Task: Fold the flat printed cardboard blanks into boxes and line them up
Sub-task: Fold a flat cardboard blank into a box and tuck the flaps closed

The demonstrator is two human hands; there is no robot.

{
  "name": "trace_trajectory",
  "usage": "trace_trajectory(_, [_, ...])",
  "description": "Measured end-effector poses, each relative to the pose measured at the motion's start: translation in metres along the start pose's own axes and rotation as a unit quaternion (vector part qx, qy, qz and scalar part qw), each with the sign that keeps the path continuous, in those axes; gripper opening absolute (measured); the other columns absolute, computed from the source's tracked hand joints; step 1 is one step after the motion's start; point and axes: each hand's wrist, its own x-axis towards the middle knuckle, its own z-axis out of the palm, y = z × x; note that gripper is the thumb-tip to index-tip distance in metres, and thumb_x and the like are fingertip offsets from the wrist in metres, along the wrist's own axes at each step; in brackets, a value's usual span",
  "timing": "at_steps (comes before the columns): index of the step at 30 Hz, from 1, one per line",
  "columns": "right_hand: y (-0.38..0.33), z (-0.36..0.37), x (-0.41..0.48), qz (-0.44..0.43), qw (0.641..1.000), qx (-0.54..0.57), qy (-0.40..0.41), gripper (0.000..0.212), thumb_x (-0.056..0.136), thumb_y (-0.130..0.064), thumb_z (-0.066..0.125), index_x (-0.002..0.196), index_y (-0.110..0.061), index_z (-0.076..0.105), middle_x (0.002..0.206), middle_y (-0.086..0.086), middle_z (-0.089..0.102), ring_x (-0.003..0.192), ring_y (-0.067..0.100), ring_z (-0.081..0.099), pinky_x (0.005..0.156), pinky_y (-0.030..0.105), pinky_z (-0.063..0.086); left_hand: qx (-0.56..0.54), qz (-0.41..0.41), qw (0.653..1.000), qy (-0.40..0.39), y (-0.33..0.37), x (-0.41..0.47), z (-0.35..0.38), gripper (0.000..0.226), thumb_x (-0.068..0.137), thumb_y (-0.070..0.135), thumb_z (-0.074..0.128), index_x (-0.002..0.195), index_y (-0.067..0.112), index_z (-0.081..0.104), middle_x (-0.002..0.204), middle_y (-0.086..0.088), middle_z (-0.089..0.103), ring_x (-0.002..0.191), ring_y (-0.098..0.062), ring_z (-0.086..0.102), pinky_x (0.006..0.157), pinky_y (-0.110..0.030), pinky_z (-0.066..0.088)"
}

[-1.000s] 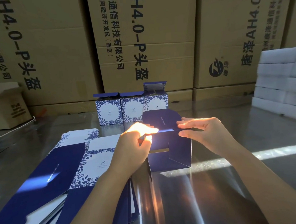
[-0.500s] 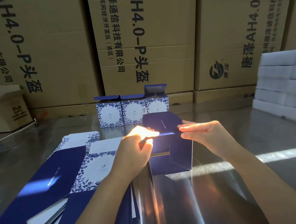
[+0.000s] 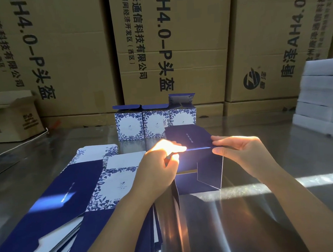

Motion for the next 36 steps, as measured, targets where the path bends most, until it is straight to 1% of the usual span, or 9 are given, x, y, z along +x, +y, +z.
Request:
trace_trajectory(3, [-0.0012, 0.0016, -0.0011, -0.003, 1.0, -0.015, 0.009, 0.023, 0.073, -0.017, 0.079, 0.075, -0.039, 0.077, 0.094, -0.023, 0.071, 0.092, -0.007, 0.065, 0.076, 0.002, 0.043, 0.022, -0.019, 1.0, -0.005, -0.002, 0.0003, 0.0002, 0.024, 0.092, 0.015, 0.048, 0.101, 0.014, 0.07, 0.105, 0.005, 0.064, 0.067, -0.017, 0.054, 0.067, -0.035, 0.047])
trace_trajectory(6, [-0.0015, 0.0025, -0.0011, -0.009, 1.0, -0.02, 0.016, 0.023, 0.073, -0.016, 0.079, 0.073, -0.039, 0.077, 0.092, -0.022, 0.072, 0.091, -0.007, 0.065, 0.075, 0.001, 0.042, 0.037, -0.041, 0.998, -0.014, -0.004, 0.001, 0.0014, 0.024, 0.092, 0.018, 0.048, 0.1, 0.008, 0.068, 0.103, -0.004, 0.065, 0.062, -0.023, 0.049, 0.066, -0.04, 0.048])
trace_trajectory(11, [-0.0011, 0.0024, -0.0017, -0.012, 1.0, -0.024, 0.016, 0.02, 0.073, -0.016, 0.079, 0.075, -0.036, 0.078, 0.091, -0.021, 0.073, 0.092, -0.006, 0.065, 0.078, 0.002, 0.042, 0.015, -0.017, 1.0, -0.008, -0.0029, 0.0, 0.0015, 0.023, 0.092, 0.017, 0.048, 0.103, 0.021, 0.068, 0.101, 0.002, 0.063, 0.052, -0.011, 0.04, 0.062, -0.034, 0.046])
trace_trajectory(14, [-0.0021, -0.0001, -0.0008, -0.008, 1.0, -0.013, 0.003, 0.022, 0.074, -0.015, 0.078, 0.076, -0.036, 0.078, 0.093, -0.02, 0.073, 0.093, -0.006, 0.065, 0.076, 0.003, 0.043, 0.02, -0.015, 1.0, -0.009, -0.004, 0.0002, 0.0015, 0.023, 0.092, 0.017, 0.048, 0.102, 0.018, 0.068, 0.102, 0.004, 0.063, 0.051, -0.008, 0.04, 0.057, -0.028, 0.044])
trace_trajectory(19, [-0.0003, -0.0071, 0.0008, 0.011, 0.999, 0.028, -0.028, 0.024, 0.08, -0.005, 0.073, 0.083, -0.028, 0.078, 0.099, -0.016, 0.073, 0.098, -0.002, 0.065, 0.076, 0.004, 0.045, 0.024, -0.012, 1.0, -0.009, -0.0025, -0.0005, 0.0006, 0.023, 0.092, 0.016, 0.047, 0.101, 0.015, 0.068, 0.103, 0.005, 0.062, 0.057, -0.012, 0.046, 0.064, -0.036, 0.047])
trace_trajectory(22, [0.0017, -0.0071, 0.0017, 0.021, 0.999, 0.047, -0.017, 0.028, 0.08, -0.001, 0.071, 0.079, -0.028, 0.078, 0.101, -0.016, 0.072, 0.097, 0.001, 0.067, 0.078, 0.008, 0.048, 0.039, -0.023, 0.999, -0.013, -0.0034, 0.0004, 0.0004, 0.023, 0.092, 0.017, 0.047, 0.098, 0.008, 0.067, 0.104, -0.002, 0.062, 0.065, -0.023, 0.052, 0.068, -0.042, 0.048])
trace_trajectory(28, [0.0058, -0.003, 0.0023, 0.037, 0.998, 0.044, 0.005, 0.028, 0.081, 0.004, 0.065, 0.079, -0.022, 0.076, 0.104, -0.014, 0.072, 0.097, 0.007, 0.068, 0.089, 0.031, 0.05, 0.013, -0.009, 1.0, -0.011, -0.001, 0.0, -0.0001, 0.025, 0.091, 0.015, 0.048, 0.104, 0.022, 0.068, 0.102, 0.008, 0.061, 0.057, -0.011, 0.045, 0.064, -0.03, 0.046])
trace_trajectory(32, [0.0049, -0.0027, 0.0009, 0.026, 0.999, 0.025, 0.014, 0.024, 0.081, 0.0, 0.066, 0.08, -0.022, 0.077, 0.1, -0.015, 0.073, 0.092, 0.005, 0.068, 0.086, 0.027, 0.05, 0.048, -0.036, 0.998, -0.021, -0.0027, 0.0009, 0.0004, 0.026, 0.092, 0.019, 0.046, 0.098, 0.002, 0.066, 0.104, -0.007, 0.062, 0.065, -0.024, 0.051, 0.069, -0.044, 0.047])
trace_trajectory(36, [0.0056, -0.0041, -0.0001, 0.004, 1.0, 0.019, 0.019, 0.023, 0.081, -0.001, 0.067, 0.078, -0.022, 0.077, 0.096, -0.016, 0.073, 0.09, 0.002, 0.068, 0.078, 0.013, 0.051, 0.048, -0.043, 0.998, -0.021, -0.003, 0.0006, 0.0015, 0.027, 0.092, 0.019, 0.046, 0.097, 0.001, 0.066, 0.103, -0.011, 0.062, 0.067, -0.026, 0.053, 0.069, -0.044, 0.048])
